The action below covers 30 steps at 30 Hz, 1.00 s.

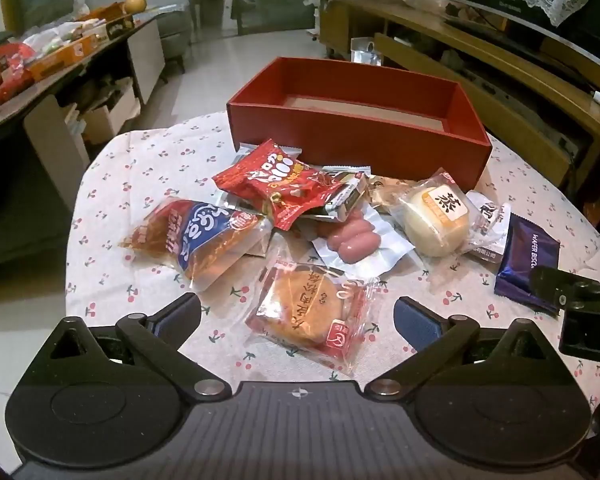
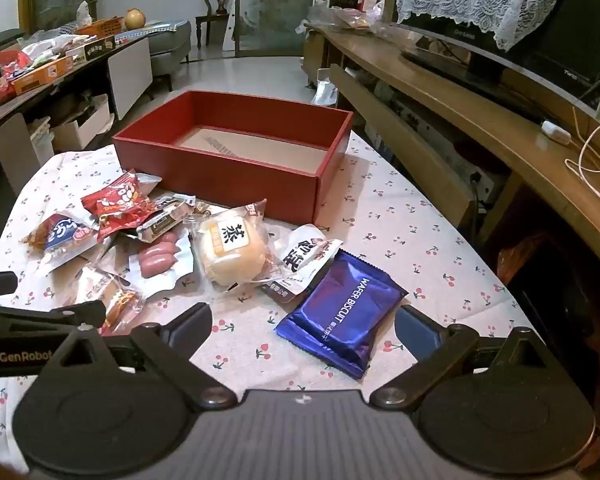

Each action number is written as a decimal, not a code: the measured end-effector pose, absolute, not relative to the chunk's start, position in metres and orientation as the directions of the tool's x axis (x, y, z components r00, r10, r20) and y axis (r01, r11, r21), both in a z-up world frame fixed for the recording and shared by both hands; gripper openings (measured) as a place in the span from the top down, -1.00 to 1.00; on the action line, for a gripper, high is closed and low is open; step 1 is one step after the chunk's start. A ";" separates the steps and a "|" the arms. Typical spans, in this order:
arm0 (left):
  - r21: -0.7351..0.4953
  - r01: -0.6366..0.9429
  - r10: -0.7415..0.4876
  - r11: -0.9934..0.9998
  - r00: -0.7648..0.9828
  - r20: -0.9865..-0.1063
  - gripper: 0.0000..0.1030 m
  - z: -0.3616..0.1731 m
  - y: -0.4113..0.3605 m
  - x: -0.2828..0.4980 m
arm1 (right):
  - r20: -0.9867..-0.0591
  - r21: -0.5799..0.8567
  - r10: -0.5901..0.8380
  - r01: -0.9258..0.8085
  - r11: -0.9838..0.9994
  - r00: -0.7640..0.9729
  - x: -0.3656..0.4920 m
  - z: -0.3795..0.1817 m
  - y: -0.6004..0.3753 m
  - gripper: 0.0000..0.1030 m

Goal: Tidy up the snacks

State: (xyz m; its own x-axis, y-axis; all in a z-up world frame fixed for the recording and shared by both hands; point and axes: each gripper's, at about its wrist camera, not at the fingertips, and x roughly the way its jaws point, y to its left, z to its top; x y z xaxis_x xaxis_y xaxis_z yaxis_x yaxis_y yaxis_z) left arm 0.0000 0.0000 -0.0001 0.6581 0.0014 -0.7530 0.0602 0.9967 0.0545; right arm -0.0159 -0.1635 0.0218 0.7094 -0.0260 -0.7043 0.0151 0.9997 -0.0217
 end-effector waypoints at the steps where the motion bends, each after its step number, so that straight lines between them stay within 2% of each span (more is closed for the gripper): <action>1: 0.053 0.061 0.000 0.997 0.658 -0.753 -1.00 0.000 0.000 0.000 | -0.705 -0.025 -0.027 0.014 1.000 0.709 -0.016 0.022 -0.163 -1.00; 30: 0.015 0.092 -0.046 0.996 0.628 -0.777 -1.00 -0.006 -0.003 -0.001 | -0.726 -0.031 -0.018 -0.006 1.000 0.688 -0.015 0.018 -0.161 -1.00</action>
